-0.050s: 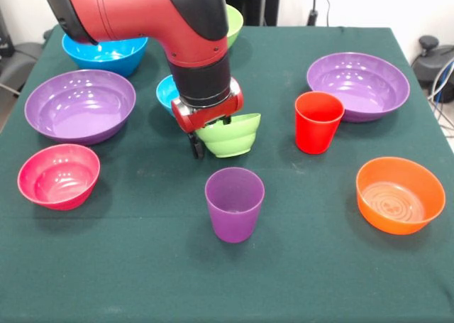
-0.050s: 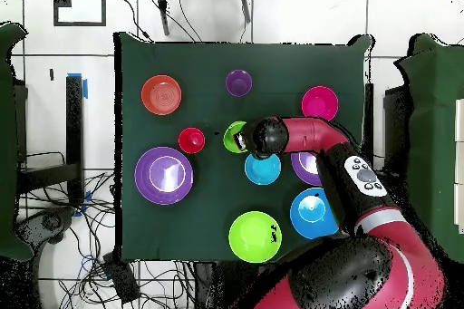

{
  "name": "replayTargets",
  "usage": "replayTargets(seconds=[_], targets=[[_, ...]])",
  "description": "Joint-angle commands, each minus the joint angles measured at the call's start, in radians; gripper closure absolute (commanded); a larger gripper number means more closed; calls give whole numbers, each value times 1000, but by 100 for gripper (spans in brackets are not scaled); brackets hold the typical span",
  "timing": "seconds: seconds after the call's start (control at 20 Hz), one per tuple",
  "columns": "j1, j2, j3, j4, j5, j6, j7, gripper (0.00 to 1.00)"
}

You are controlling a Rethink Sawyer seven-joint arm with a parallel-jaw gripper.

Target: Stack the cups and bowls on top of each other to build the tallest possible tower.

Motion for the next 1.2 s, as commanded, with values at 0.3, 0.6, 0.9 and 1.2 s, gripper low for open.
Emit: replayTargets(seconds=[0.3,0.6,0.9,1.2], targets=[[68,45,-9,-32,3,-20,78,0],[80,0,-4,-21,4,-23,84,0],[105,4,-1,-67,16,0,78,0],[119,-11,3,-93,32,25,54,0]])
